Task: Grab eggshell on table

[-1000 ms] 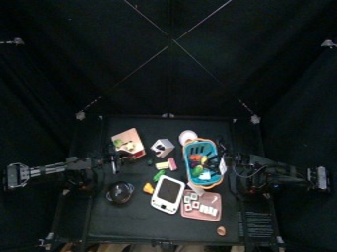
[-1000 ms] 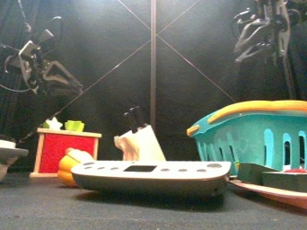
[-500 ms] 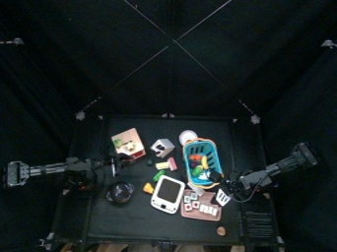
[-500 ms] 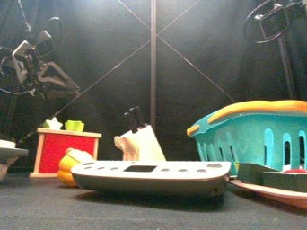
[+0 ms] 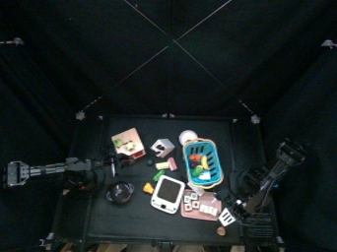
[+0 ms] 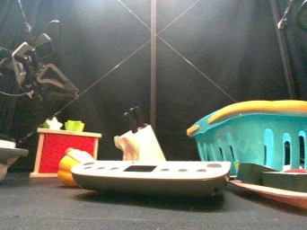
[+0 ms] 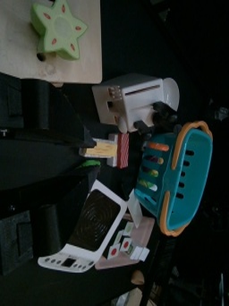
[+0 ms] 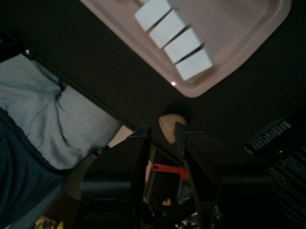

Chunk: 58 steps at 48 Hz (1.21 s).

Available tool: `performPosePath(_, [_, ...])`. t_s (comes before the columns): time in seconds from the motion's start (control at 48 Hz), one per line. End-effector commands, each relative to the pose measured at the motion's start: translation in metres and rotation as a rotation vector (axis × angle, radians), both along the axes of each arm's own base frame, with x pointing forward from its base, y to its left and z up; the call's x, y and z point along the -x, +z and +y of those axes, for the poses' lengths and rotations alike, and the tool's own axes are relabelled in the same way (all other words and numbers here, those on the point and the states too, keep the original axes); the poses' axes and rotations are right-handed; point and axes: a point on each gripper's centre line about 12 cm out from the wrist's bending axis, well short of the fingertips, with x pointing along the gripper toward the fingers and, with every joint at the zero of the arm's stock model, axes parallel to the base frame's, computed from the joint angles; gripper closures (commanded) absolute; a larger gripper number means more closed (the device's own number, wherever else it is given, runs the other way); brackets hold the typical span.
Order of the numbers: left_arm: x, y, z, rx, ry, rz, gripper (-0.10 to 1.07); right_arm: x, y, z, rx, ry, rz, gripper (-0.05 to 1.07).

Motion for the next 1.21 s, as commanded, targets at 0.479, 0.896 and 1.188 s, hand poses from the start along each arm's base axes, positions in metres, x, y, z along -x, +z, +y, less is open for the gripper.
performPosePath(0.479, [-0.003, 0.005, 0.000, -0.002, -0.002, -0.015, 0.30, -0.023, -0.043, 0.091, 0.259, -0.004, 0.232, 0.26])
performPosePath(0.896, [-0.003, 0.006, 0.001, -0.011, -0.003, -0.016, 0.30, -0.012, -0.055, 0.090, 0.307, -0.016, 0.309, 0.24])
performPosePath(1.188, [-0.003, 0.006, 0.001, -0.008, -0.002, -0.015, 0.30, -0.010, -0.075, 0.090, 0.283, -0.003, 0.304, 0.25])
